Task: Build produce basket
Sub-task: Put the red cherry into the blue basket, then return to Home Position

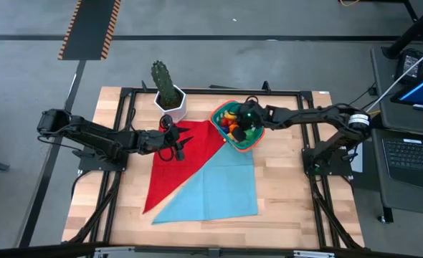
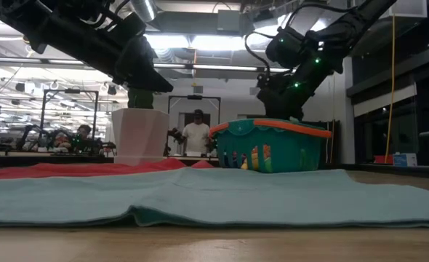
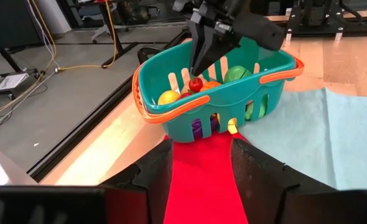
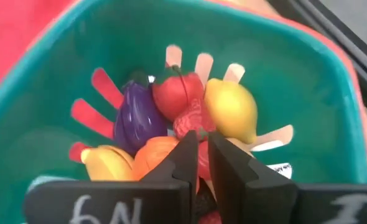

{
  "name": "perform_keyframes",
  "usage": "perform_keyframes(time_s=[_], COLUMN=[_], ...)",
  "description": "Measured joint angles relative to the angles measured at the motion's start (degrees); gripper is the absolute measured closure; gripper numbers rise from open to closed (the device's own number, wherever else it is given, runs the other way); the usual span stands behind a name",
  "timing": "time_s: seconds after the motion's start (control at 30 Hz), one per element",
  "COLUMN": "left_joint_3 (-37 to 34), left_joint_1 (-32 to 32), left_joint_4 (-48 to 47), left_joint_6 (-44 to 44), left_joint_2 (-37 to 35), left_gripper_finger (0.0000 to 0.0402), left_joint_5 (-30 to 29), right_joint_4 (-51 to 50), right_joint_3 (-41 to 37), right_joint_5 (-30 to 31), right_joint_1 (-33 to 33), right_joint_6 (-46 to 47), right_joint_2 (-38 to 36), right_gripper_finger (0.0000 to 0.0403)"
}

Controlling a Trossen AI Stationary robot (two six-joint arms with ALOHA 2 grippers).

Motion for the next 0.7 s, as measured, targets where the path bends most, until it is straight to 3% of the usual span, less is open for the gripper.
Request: perform_keyframes(time_s=[0.6,0.7], left_joint_3=[0.0,0.0], left_joint_1=[0.01,-0.46], left_joint_4=[1.18,0.85], left_joint_6=[2.97,3.08], left_joint_2=[-0.1,-0.82], left_gripper_finger=[0.0253,0.0248], left_joint_5=[0.01,3.36], right_joint_4=[-0.31,-0.27], right_joint_3=[-0.28,-0.97], right_joint_5=[-1.28,-1.29], right_joint_1=[2.14,3.84], right_joint_6=[-0.31,-0.69], right_joint_2=[-8.28,-10.68], right_gripper_finger=[0.0359,0.0359])
